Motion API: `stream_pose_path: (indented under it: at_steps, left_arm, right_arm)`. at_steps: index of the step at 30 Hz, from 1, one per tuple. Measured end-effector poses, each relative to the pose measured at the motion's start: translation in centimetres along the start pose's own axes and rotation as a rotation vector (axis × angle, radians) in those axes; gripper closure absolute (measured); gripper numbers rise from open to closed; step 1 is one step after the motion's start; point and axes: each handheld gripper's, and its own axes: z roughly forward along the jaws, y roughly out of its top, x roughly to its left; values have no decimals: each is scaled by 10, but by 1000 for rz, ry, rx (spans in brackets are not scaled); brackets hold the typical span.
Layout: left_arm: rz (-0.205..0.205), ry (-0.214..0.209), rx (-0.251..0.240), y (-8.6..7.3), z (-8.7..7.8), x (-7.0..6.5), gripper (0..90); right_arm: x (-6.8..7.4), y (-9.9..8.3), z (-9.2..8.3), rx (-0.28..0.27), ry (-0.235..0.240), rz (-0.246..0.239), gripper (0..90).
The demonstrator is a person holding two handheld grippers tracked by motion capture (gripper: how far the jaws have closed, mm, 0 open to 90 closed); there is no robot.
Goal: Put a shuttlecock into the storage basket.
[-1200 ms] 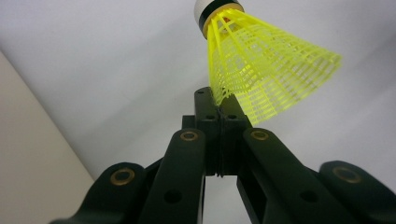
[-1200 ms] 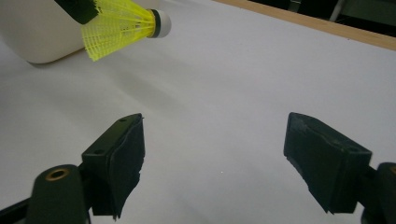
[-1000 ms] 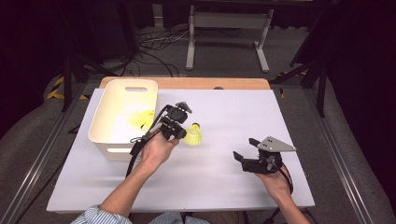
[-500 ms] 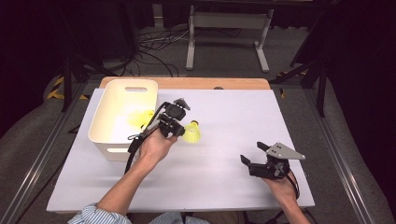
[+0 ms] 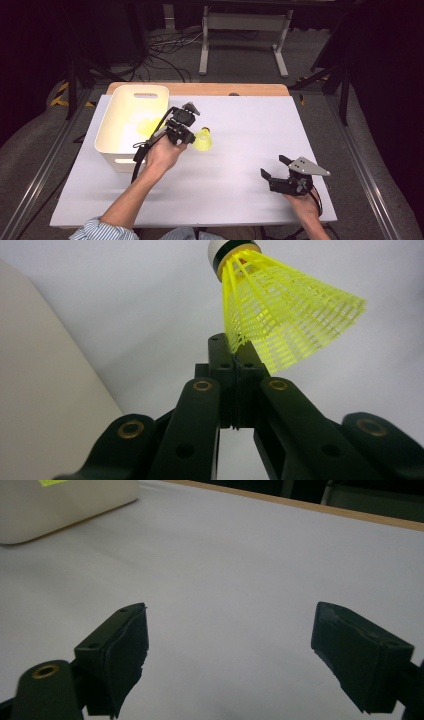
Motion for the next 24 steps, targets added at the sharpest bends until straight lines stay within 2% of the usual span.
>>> stream_pose_path:
  at_steps: [8,16,24]
  left_arm:
    - [-11,-10,-3,2,-5,5,898]
    - [-23,-14,0,6,-7,10,898]
    - [-17,-4,-6,10,-14,14,898]
  right_arm:
    - [-3,-8,-4,-17,-23,12,146]
    - [-3,-12,-6,-25,-26,11,142]
    - [-3,-17,-11,-34,-32,12,142]
